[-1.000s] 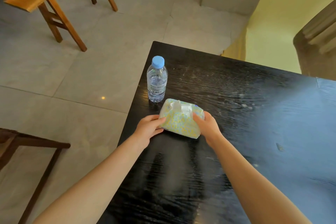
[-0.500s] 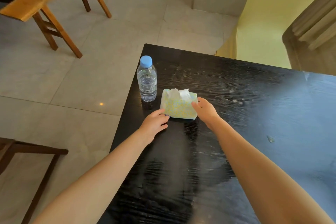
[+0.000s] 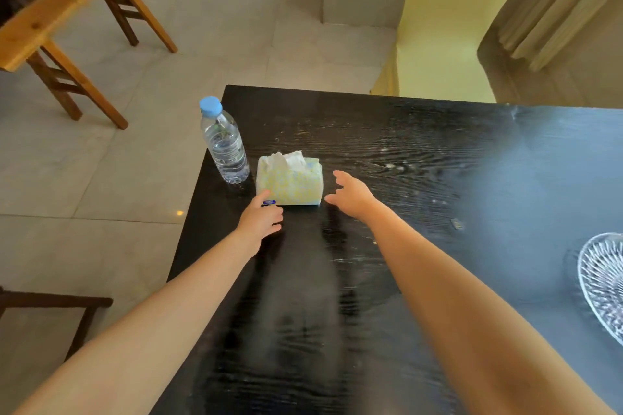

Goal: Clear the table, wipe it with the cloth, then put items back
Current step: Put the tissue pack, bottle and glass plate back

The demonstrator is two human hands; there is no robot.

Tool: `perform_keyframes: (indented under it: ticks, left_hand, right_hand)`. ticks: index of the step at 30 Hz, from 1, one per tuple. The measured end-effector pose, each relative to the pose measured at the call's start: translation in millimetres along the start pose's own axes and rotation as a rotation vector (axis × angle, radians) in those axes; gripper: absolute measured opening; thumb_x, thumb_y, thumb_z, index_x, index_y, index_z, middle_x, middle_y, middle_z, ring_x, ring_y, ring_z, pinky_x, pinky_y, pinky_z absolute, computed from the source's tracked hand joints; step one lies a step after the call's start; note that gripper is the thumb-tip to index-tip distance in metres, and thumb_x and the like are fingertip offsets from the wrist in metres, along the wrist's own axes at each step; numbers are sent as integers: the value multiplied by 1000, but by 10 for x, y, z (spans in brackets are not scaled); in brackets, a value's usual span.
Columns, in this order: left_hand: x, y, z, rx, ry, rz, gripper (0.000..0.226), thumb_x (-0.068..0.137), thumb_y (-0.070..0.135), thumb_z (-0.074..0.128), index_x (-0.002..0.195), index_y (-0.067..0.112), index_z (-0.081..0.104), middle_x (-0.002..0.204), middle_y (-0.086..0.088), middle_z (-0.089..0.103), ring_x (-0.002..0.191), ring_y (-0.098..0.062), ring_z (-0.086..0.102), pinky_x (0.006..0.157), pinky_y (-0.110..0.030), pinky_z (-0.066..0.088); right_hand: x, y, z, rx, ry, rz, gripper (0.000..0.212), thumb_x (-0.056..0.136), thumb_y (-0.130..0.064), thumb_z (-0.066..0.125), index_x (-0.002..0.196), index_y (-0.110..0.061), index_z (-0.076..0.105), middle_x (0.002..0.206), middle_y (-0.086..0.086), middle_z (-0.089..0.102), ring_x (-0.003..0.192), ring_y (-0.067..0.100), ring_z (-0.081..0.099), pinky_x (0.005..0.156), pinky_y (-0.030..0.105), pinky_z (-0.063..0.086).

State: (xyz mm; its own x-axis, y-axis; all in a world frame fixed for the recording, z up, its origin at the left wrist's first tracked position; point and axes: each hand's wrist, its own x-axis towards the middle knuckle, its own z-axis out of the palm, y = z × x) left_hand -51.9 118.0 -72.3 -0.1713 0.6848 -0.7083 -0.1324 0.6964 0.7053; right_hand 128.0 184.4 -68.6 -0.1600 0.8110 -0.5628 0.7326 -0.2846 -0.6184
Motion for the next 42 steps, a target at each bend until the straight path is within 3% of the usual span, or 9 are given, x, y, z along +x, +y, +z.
perform_keyframes:
  ticks: [5, 9, 13, 17, 21, 24, 33, 38, 42]
  left_hand:
    - [-389, -166, 562, 221, -37, 51, 43, 91, 5, 51, 132, 17, 50, 112, -10, 59, 94, -22, 63, 80, -35, 54]
    - [-683, -264, 1309, 349, -200, 46, 29, 94, 5, 48, 121, 4, 58, 100, -14, 63, 81, -20, 61, 70, -30, 53]
    - [-1001, -390, 2177, 481, -365, -21, 22, 95, 14, 52, 114, 9, 61, 107, -14, 64, 85, -21, 65, 68, -30, 57]
    - [-1349, -607, 3004, 594, -440, -45, 28, 94, 17, 53, 120, 8, 58, 111, -14, 65, 97, -25, 64, 85, -39, 56]
    - [-1587, -809, 3746, 659, -478, -51, 33, 96, 14, 47, 127, 4, 53, 123, -17, 62, 110, -28, 62, 91, -40, 53]
    - [-1646, -956, 4257, 638, -481, -68, 35, 96, 10, 48, 130, 1, 51, 129, -20, 57, 115, -31, 59, 96, -42, 51]
    - [-1553, -1512, 5220, 514, -494, -73, 50, 92, 6, 53, 139, 8, 37, 138, -16, 47, 111, -30, 58, 87, -39, 53]
    - [-1433, -1678, 5378, 386, -320, -31, 46, 88, -4, 53, 129, 9, 35, 128, -21, 51, 98, -31, 65, 80, -40, 57]
    - [-1410, -1717, 5350, 269, -286, -46, 53, 88, -6, 51, 132, 12, 29, 114, -22, 59, 78, -26, 68, 71, -37, 58]
  right_hand:
    - [-540, 623, -521, -160, -16, 82, 53, 91, -26, 58, 137, -4, 45, 136, 14, 53, 124, 29, 51, 101, 36, 41]
    - [-1171, 1300, -1074, -138, -81, 241, 36, 95, -18, 47, 118, 7, 57, 81, 19, 58, 72, 28, 55, 65, 25, 50]
    - [-1811, 2144, -1523, -193, -8, 359, 23, 94, -17, 47, 101, -2, 62, 91, 14, 61, 84, 25, 58, 84, 38, 53]
    - [-2338, 3012, -1854, -154, 71, 527, 22, 89, -14, 55, 108, -8, 65, 110, 13, 67, 113, 29, 61, 68, 19, 45]
    - [-2730, 3831, -2170, -175, 189, 596, 35, 87, -22, 57, 118, -5, 62, 124, 15, 62, 116, 26, 58, 90, 27, 45]
    - [-2938, 4363, -2309, -181, 352, 593, 34, 89, -22, 53, 113, 0, 63, 121, 21, 64, 113, 32, 59, 87, 31, 46]
    - [-2777, 5188, -2367, 196, 576, 579, 32, 85, -27, 62, 97, 2, 60, 105, 30, 66, 100, 41, 64, 90, 47, 51]
    - [-2572, 5321, -2398, 691, 638, 543, 31, 89, -17, 57, 103, 11, 58, 69, 14, 59, 56, 21, 60, 45, 25, 56]
    - [-2501, 5313, -2386, 887, 685, 509, 13, 89, -7, 52, 77, -6, 55, 65, 9, 54, 49, 16, 58, 36, 21, 51]
